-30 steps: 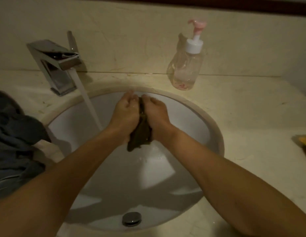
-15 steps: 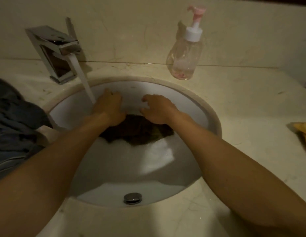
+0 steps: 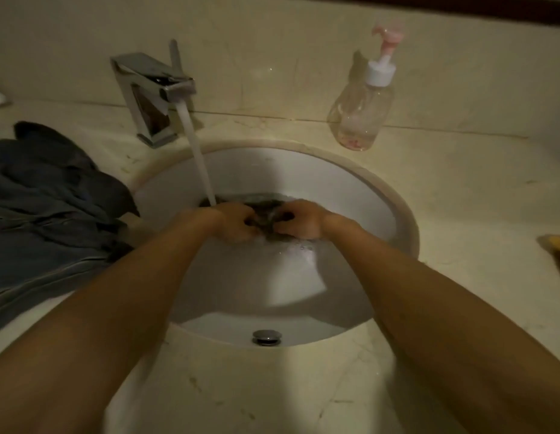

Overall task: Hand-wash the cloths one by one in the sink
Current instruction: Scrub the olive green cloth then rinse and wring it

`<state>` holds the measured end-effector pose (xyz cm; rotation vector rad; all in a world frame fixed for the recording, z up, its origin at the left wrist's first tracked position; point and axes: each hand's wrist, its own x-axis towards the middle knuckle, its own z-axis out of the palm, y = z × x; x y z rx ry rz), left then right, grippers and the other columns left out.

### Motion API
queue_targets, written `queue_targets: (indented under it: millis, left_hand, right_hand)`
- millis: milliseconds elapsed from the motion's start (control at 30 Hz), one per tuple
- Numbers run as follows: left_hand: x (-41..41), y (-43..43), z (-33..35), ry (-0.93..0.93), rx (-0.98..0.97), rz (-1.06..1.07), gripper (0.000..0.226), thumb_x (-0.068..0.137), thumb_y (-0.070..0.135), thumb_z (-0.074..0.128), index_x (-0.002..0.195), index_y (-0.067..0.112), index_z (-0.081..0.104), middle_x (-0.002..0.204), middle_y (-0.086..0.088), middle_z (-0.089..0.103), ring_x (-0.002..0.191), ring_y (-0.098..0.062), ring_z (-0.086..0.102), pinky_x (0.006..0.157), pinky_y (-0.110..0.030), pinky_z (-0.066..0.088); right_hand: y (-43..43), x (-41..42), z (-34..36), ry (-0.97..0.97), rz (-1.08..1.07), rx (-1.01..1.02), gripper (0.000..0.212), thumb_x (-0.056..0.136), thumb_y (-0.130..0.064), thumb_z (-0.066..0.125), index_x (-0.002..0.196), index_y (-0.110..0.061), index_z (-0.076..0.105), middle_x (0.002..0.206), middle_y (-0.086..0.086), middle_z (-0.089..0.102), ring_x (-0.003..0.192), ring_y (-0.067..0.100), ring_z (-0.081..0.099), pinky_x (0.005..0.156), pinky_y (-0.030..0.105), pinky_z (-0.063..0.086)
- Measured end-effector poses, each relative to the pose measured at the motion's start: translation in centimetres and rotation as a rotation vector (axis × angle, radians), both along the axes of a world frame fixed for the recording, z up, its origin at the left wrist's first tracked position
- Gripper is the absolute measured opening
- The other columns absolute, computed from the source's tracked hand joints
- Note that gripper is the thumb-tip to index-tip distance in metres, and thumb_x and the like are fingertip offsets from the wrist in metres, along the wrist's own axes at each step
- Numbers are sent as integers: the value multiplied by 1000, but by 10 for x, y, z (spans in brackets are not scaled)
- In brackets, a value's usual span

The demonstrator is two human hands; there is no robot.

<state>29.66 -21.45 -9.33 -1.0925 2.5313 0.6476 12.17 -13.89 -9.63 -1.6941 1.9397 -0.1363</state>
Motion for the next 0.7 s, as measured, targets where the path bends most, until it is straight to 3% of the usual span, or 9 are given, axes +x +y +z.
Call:
queue_targets:
  millis: [67,133,200,333,433,567,700]
  left_hand:
    - [16,3,16,62,-20,37,19,98,37,59,104,21,68,113,-2,66,101,-23,61,88,-33,47]
    - [36,5,39,192,-45,123,23,100,34,58,118,22,64,117,1,59,111,-22,56,94,-33,42]
    - [59,4,69,281,-86,243,31,101,35,56,128,20,62,124,1,58,112,-18,53,97,-34,42]
    - [103,-14,124,411,-279,411,28,101,35,56,118,18,71,119,-5,65,100,-17,54,88,-31,41]
    - [129,-29,156,533,-411,513,38,102,40,53,125,12,65,123,-9,65,103,-21,57,85,-33,42]
    - [138,-59,179,438,-439,511,75,95,62,52,151,14,38,151,-9,46,130,-30,51,103,-42,42]
    - [132,-83,184,424,-366,457,89,86,67,61,156,22,29,160,-5,35,140,-29,42,109,-45,39]
  right_hand:
    - [3,1,14,-178,-133,-85,40,100,-43,62,128,-16,66,126,5,65,107,24,62,95,39,53]
    - [5,6,32,-316,-201,-181,54,99,-43,65,143,-14,55,138,4,58,118,22,58,101,36,49]
    - [0,16,56,-376,-222,-272,64,98,-48,64,149,-14,49,144,5,55,123,22,56,101,35,46]
    - [-23,47,113,-511,-197,-375,75,96,-49,67,154,-9,41,140,5,55,121,19,55,100,31,45]
    - [-45,69,150,-548,-139,-455,79,95,-49,69,155,-7,38,151,10,49,134,22,51,109,33,44]
    - [-83,85,181,-541,-98,-457,80,96,-52,67,156,-9,36,155,10,46,135,24,50,100,33,44]
    - [-123,86,189,-479,-49,-353,92,93,-57,67,160,-11,26,162,10,38,142,28,43,96,35,37]
